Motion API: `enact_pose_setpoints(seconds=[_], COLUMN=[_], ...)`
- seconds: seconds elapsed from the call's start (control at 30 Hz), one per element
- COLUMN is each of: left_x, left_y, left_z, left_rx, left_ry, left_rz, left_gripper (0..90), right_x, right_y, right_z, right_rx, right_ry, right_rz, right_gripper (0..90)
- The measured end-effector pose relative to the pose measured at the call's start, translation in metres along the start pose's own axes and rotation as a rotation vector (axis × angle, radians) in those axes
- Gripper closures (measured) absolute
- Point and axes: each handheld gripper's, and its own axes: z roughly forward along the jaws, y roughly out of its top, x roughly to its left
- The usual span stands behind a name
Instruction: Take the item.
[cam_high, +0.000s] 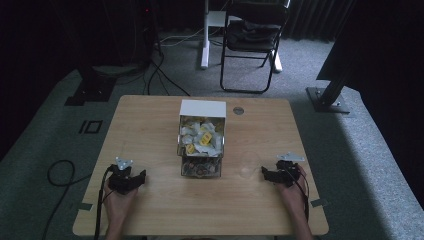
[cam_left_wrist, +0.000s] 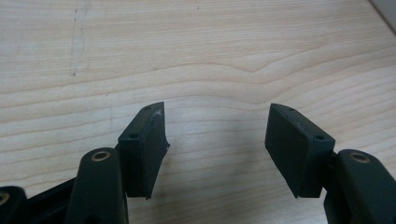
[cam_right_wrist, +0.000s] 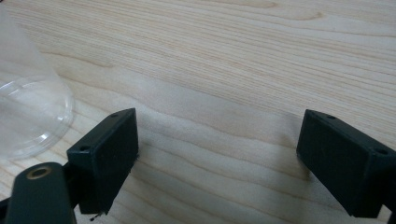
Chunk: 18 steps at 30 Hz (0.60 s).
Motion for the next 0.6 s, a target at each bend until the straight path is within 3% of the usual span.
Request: enact_pose_setpoints(seconds=[0.6], left_x=[-0.014], left_y=[0.007], left_z=[-0.018], left_rx=[-0.040], left_ry=[-0.020], left_rz=[0.032], left_gripper=[39.2], right_x=[0.000], right_y=[0.000], right_z=[0.000], right_rx=[0.000], right_ry=[0.000], right_rz=[-0.001], right_gripper=[12.4])
